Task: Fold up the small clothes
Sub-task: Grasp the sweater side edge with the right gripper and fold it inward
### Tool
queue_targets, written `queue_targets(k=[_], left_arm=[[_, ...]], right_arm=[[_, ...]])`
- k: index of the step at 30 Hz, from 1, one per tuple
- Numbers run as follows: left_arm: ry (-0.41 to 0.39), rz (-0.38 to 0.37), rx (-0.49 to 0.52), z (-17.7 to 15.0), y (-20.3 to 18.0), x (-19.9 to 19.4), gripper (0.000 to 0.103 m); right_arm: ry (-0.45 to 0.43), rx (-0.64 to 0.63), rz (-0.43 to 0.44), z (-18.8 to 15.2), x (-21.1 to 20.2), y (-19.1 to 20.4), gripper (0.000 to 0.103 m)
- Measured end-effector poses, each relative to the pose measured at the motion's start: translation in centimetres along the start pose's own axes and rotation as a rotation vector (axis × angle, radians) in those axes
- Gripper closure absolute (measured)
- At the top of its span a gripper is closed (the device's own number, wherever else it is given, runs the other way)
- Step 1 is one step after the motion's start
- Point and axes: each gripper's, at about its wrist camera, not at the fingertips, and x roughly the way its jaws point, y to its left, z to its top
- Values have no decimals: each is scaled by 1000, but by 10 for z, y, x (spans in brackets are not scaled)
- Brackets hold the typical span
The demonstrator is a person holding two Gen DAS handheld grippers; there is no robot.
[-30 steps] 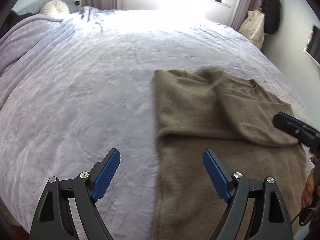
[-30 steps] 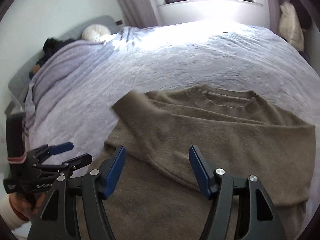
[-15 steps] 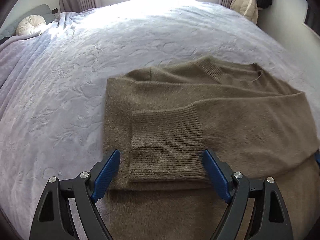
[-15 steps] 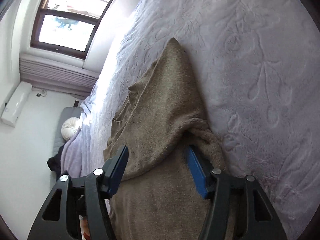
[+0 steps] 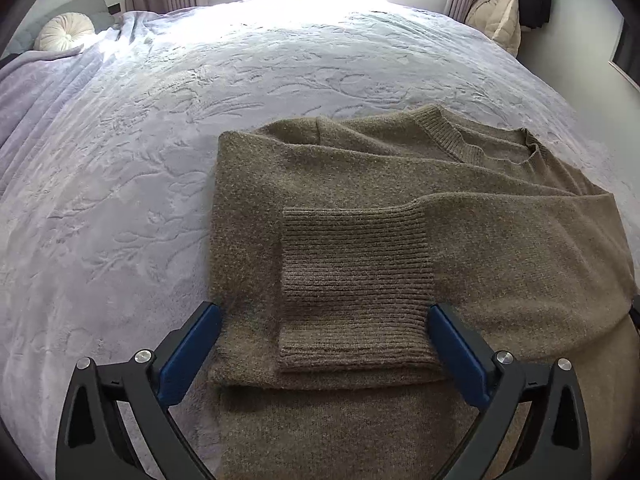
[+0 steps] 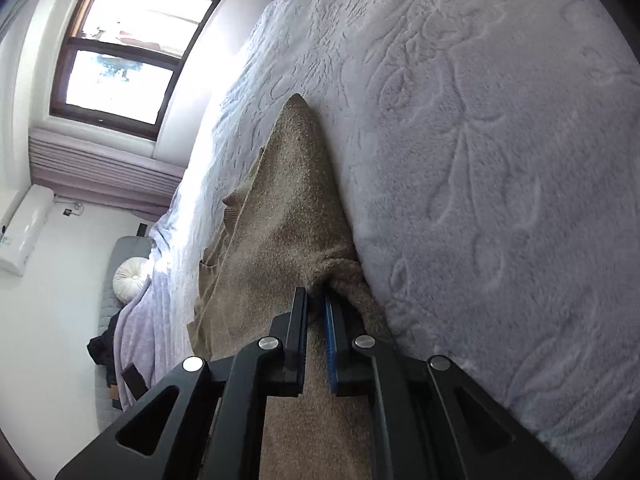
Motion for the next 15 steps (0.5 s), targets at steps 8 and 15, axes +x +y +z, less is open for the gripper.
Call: queue_targets(k=[8,15], left_arm=[[8,-50,20,-9,25,-28,0],[76,-238,-86,12,71,-6,0]], right_arm=[[-5,-101,-62,-14,-24,10,94],[3,-189,-73,17,-21,18,62]])
